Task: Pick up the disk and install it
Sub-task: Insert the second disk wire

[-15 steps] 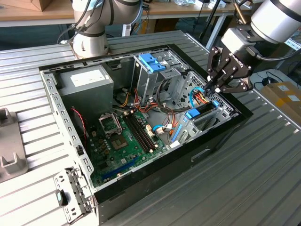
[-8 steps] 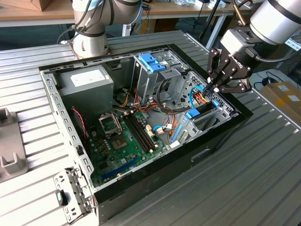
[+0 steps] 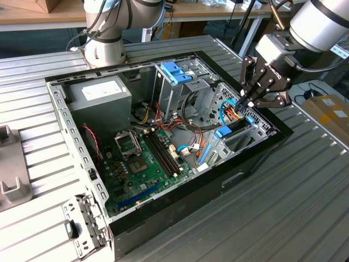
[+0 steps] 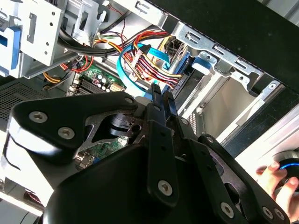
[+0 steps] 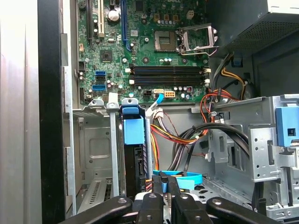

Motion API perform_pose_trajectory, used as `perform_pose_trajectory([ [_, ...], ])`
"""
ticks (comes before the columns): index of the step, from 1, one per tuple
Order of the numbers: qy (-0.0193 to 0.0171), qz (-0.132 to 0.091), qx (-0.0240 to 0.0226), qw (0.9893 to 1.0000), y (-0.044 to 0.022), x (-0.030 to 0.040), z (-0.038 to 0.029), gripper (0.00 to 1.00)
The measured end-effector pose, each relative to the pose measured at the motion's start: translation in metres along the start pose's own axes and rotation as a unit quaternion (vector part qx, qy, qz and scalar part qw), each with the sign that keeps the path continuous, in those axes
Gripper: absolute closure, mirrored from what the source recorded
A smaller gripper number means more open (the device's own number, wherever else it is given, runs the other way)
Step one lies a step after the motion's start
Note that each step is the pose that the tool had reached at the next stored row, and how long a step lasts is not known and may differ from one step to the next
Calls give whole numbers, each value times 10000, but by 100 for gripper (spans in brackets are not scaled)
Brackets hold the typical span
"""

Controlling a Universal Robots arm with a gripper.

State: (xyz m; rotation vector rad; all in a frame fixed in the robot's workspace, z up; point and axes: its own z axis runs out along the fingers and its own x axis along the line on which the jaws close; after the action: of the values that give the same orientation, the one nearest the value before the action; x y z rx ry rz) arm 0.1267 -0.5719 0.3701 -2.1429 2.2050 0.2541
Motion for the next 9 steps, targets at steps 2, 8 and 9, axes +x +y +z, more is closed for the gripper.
perform_pose_trajectory([
  [2, -2, 0, 0, 10000, 0, 6, 1, 84],
  [8, 11, -143, -23, 9999, 1, 43, -3, 84],
  [9, 14, -181, -28, 9998, 0, 48, -2, 84],
])
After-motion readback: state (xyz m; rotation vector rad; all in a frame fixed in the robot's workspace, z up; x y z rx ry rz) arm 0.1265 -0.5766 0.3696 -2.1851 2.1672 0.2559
